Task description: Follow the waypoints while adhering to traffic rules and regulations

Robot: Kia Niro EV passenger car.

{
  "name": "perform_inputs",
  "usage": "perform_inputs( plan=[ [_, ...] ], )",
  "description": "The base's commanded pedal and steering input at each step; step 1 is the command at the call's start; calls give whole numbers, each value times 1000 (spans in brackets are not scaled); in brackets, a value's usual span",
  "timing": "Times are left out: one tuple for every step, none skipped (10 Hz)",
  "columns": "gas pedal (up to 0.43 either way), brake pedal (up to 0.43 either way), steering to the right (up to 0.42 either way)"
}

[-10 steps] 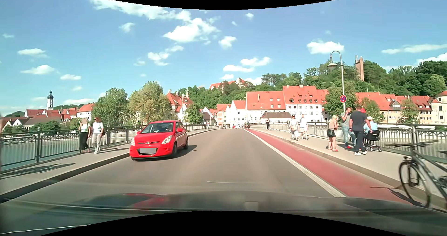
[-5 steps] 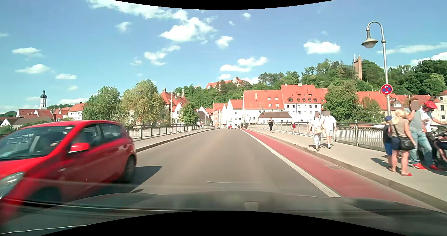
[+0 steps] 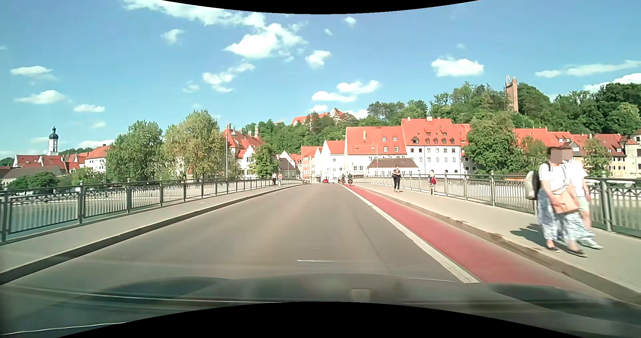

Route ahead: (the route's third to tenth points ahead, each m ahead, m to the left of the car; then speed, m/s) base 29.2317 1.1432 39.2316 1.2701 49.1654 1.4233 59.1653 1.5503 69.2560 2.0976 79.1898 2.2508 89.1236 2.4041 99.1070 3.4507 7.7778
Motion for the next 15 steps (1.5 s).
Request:
perform_inputs(
  plan=[
    [118, 6, 0],
    [118, 6, -6],
    [118, 6, -5],
    [118, 6, -4],
    [118, 6, -5],
    [118, 6, -5],
    [118, 6, -5],
    [118, 6, -5],
    [118, 6, -7],
    [118, 6, -8],
    [118, 6, -12],
    [118, 6, -14],
    [118, 6, -13],
    [118, 6, -12],
    [118, 6, -10]
  ],
)
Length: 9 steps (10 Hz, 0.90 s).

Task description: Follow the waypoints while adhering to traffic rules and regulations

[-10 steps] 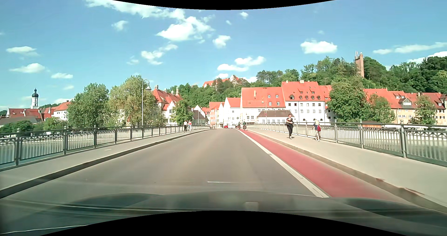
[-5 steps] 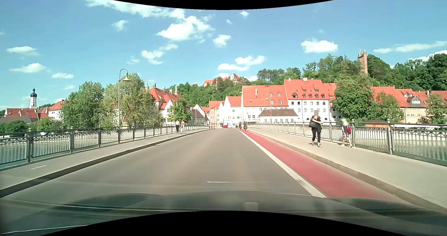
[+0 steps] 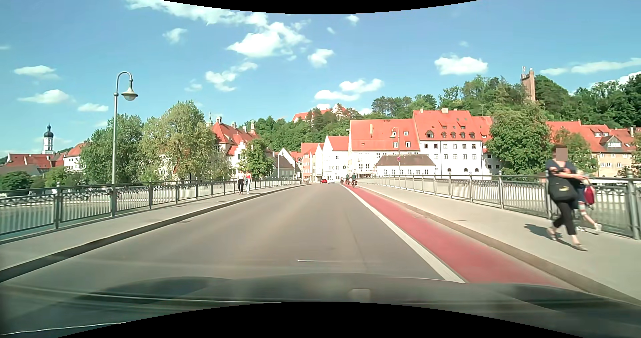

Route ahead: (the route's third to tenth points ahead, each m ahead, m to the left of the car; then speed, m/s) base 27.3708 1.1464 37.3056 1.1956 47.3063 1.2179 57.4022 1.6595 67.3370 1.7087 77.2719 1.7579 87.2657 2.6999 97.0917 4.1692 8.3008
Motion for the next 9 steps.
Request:
perform_inputs(
  plan=[
    [118, 6, -8],
    [118, 6, -8],
    [138, 6, -8],
    [138, 6, -8],
    [157, 6, -6],
    [157, 6, -3],
    [157, 6, -3],
    [150, 6, -3],
    [110, 6, -3]
  ],
)
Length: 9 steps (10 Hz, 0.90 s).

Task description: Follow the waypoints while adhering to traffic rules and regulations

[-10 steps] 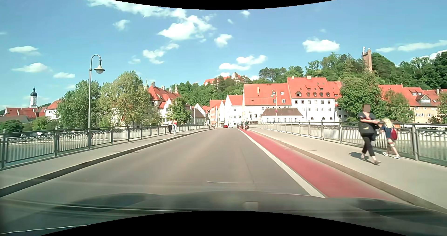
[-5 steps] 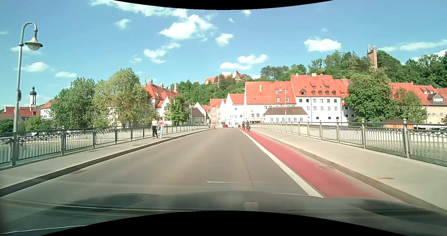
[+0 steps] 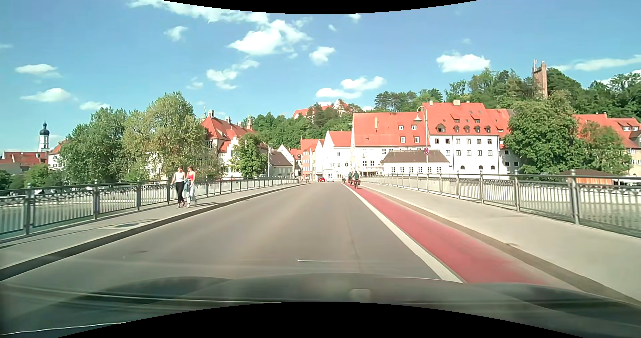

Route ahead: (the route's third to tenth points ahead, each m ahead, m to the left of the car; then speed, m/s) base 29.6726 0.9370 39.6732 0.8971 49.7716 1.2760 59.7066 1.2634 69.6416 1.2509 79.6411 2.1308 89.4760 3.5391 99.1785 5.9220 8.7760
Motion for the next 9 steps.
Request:
perform_inputs(
  plan=[
    [79, 6, -3],
    [59, 6, -3],
    [28, 6, -3],
    [28, 6, -3],
    [28, 6, -3],
    [28, 6, -6],
    [20, 6, -8],
    [0, 6, -6],
    [0, 6, -1]
  ],
)
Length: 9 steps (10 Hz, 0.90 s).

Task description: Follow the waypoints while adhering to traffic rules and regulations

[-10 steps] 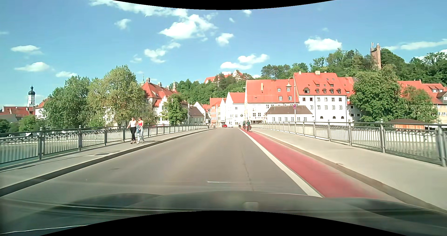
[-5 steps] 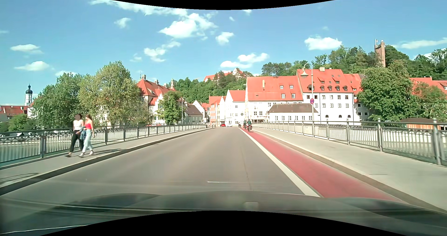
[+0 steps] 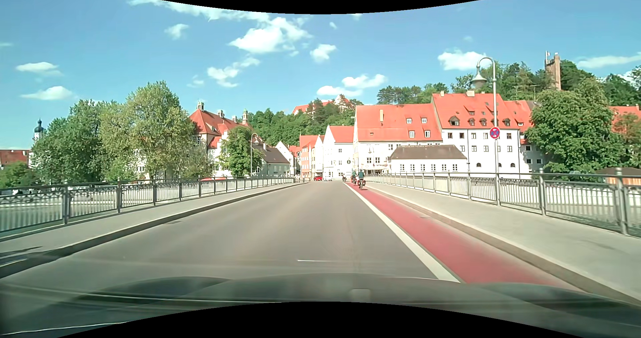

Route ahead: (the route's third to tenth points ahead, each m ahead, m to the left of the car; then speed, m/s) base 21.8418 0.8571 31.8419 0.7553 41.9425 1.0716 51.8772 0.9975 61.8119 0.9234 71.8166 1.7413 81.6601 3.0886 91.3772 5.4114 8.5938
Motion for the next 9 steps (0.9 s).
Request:
perform_inputs(
  plan=[
    [0, 6, -1],
    [0, 6, -1],
    [0, 6, -1],
    [0, 6, -3],
    [0, 6, -2],
    [0, 6, -3],
    [0, 6, -3],
    [0, 6, -3],
    [0, 6, -2]
  ],
)
